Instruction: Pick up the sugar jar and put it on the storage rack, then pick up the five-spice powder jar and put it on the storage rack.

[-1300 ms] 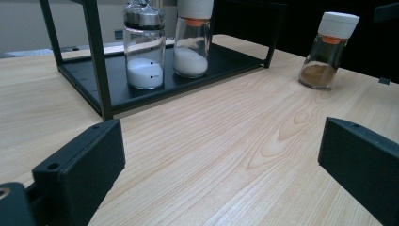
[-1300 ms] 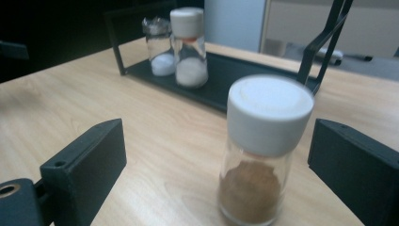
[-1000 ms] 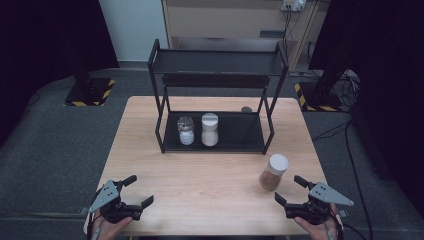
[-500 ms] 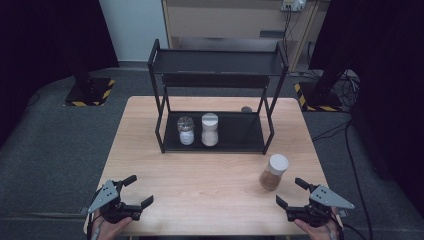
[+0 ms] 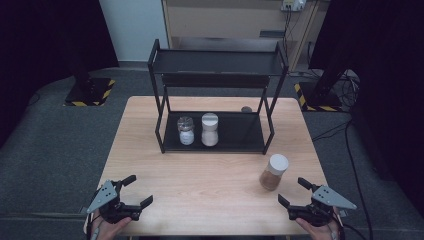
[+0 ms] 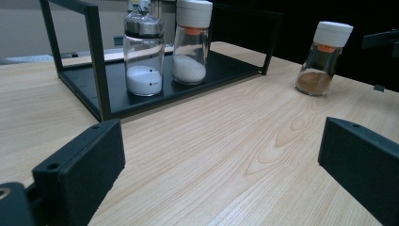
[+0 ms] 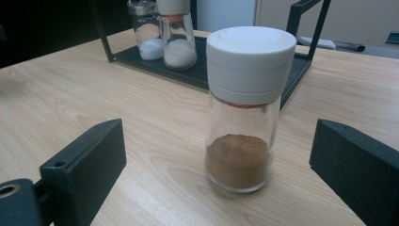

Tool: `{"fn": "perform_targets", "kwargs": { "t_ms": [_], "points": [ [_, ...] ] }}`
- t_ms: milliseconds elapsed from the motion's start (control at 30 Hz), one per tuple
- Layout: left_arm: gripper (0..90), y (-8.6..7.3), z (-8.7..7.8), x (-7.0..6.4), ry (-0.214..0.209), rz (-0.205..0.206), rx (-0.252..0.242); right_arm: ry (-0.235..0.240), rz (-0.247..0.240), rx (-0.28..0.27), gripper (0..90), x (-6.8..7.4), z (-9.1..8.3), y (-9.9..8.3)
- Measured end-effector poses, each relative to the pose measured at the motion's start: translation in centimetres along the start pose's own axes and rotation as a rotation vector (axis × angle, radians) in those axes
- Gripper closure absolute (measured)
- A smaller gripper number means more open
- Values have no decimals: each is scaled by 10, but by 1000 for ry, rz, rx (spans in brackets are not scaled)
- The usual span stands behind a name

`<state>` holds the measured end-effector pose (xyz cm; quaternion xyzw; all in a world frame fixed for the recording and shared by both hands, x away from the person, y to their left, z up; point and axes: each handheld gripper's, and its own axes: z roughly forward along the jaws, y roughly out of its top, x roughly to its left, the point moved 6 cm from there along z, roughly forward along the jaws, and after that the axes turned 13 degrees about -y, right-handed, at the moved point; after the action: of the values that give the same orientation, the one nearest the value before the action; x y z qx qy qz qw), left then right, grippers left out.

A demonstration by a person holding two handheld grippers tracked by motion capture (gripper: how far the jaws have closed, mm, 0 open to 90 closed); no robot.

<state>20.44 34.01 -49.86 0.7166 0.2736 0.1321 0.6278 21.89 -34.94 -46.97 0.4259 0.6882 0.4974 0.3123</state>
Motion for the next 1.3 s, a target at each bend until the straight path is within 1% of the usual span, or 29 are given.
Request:
{"fn": "perform_targets", "kwargs": {
  "t_ms": [467, 600, 800, 867, 1033, 1167, 1300],
  "points": [
    [0, 0, 0, -1, -6, 5, 2, -22, 14, 7, 44, -1, -2, 0],
    [0, 0, 1, 0, -6, 6, 1, -27, 23, 2, 44, -2, -3, -1],
    [0, 0, 0, 0, -7, 6, 0, -36, 22, -6, 41, -1, -4, 0],
    [0, 0, 1, 0, -7, 5, 1, -41, 21, -5, 39, -1, -5, 1],
    [0, 0, 1, 0, -7, 5, 3, -44, 39, -15, 36, -1, -7, 2],
    [0, 0, 1, 0, -7, 4, 5, -45, 41, -17, 37, -1, -8, 4],
    [0, 0, 1, 0, -6, 3, 5, -46, 35, -6, 39, 0, -8, 9]
  ]
}}
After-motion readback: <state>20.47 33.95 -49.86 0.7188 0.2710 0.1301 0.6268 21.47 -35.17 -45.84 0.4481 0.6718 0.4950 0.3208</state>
